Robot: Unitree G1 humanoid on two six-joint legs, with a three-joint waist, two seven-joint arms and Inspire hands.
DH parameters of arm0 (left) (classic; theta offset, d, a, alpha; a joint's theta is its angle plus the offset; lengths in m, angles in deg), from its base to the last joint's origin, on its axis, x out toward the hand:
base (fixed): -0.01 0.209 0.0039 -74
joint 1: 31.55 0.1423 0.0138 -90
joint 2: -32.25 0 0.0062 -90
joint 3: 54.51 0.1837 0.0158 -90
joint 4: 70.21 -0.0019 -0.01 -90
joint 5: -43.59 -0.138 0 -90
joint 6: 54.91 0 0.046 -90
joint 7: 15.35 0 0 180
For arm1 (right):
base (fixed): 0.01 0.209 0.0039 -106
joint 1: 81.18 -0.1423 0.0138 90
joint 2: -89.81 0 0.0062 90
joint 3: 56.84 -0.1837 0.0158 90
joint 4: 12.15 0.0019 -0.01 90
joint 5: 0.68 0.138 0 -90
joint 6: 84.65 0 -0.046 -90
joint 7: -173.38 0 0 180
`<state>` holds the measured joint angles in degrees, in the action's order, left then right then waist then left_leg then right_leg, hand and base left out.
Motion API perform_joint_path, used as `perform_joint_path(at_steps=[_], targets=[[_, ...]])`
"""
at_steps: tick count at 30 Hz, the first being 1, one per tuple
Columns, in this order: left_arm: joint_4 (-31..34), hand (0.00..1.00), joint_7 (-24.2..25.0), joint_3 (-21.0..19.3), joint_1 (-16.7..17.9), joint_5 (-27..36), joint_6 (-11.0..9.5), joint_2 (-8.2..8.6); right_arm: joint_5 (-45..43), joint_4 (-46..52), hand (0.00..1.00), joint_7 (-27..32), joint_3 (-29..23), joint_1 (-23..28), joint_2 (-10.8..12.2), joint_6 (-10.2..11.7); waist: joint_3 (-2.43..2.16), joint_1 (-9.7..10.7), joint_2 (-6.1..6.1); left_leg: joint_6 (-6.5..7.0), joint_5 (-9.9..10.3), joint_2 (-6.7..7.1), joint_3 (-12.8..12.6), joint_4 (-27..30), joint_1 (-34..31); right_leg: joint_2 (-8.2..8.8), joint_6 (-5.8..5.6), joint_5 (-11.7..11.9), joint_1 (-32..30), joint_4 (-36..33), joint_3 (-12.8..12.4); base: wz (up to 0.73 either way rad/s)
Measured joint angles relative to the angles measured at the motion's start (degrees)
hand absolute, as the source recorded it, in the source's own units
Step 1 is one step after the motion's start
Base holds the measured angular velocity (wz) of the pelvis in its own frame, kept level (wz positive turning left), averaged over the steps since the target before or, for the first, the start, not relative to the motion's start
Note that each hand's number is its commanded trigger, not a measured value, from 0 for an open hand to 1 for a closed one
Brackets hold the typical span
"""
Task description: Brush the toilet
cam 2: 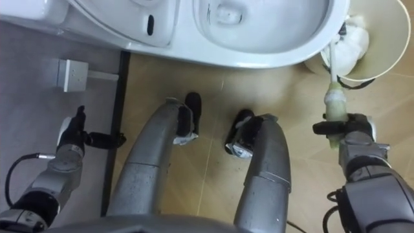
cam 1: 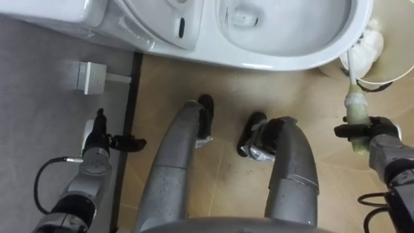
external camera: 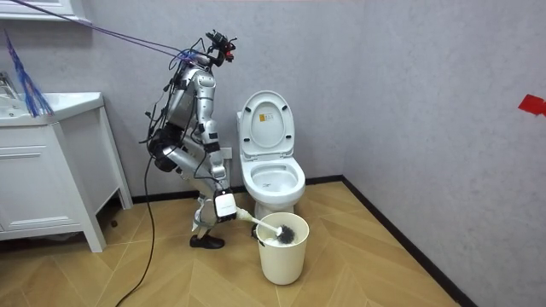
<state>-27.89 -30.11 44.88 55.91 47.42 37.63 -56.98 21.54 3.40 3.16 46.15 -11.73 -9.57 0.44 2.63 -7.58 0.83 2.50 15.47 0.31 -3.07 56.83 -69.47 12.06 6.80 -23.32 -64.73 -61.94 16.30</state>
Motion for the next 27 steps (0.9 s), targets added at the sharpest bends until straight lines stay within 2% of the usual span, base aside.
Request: perform_joint_path(at_steps=[7,9,17,19,21,25,26,27], targets=[[-0.7,0.0,0.7,0.9,1.3,0.7,0.0,0.0,1.8,-1.5,1.0,-0.6,1.4,1.9,1.0,-0.1,-0.04,-0.8,0.26,-0.29,0.1,-0.5,0.2,-2.3,5.7,-0.45,-0.26,0.2,6.0,2.6,0.7,-0.01],[-1.5,0.0,0.9,1.3,2.2,1.1,-0.2,0.09,4.4,-1.6,1.0,-0.8,1.4,2.6,2.0,0.0,-0.1,-0.9,0.43,-0.48,-0.5,-0.55,0.1,-5.0,9.2,-1.27,-0.72,1.0,9.4,5.9,0.9,-0.06],[-5.5,0.0,3.1,1.5,3.1,1.1,-0.1,0.2,7.2,-1.7,1.0,-2.3,-0.3,5.2,3.1,0.5,-0.4,-0.5,0.9,-0.55,-1.9,-0.33,0.2,-13.8,20.6,-2.71,-1.43,3.0,20.7,14.8,1.4,0.0],[-6.4,0.0,3.2,1.5,3.3,1.1,-0.8,0.35,9.8,-1.6,1.0,-2.5,-1.2,6.1,3.6,0.7,-0.44,-0.6,0.96,-0.66,-2.1,-0.45,0.1,-15.7,23.4,-3.18,-1.64,3.3,23.3,17.0,1.4,-0.02],[-7.1,0.0,3.2,0.3,4.0,1.1,-1.3,0.49,12.2,-1.6,1.0,-3.0,-3.8,7.2,4.4,1.2,-0.62,-0.3,0.92,-0.76,-2.5,-0.4,0.1,-18.6,27.5,-3.48,-1.96,3.6,27.5,19.9,1.7,0.02],[-7.7,0.0,3.1,-1.8,5.9,1.1,-1.4,0.52,16.0,-1.5,1.0,-3.6,-5.7,9.2,4.8,1.4,-0.96,0.1,0.93,-0.93,-2.8,-0.42,0.1,-22.9,33.8,-4.48,-2.72,4.4,34.1,25.2,2.1,0.02],[-7.5,0.0,3.1,-2.8,7.2,1.1,-1.6,0.53,16.5,-1.4,1.0,-3.7,-6.7,10.1,5.1,1.3,-1.43,0.7,0.68,-0.91,-2.9,-0.43,0.2,-24.5,36.0,-4.71,-2.96,4.5,36.5,27.1,2.5,0.11],[-7.3,0.0,3.2,-3.6,8.7,1.1,-1.7,0.53,17.1,-1.2,1.0,-3.8,-8.1,11.1,5.3,1.3,-1.67,1.0,0.27,-0.94,-3.0,-0.38,0.1,-25.8,38.9,-4.94,-3.29,4.7,39.4,29.0,2.5,0.1]])
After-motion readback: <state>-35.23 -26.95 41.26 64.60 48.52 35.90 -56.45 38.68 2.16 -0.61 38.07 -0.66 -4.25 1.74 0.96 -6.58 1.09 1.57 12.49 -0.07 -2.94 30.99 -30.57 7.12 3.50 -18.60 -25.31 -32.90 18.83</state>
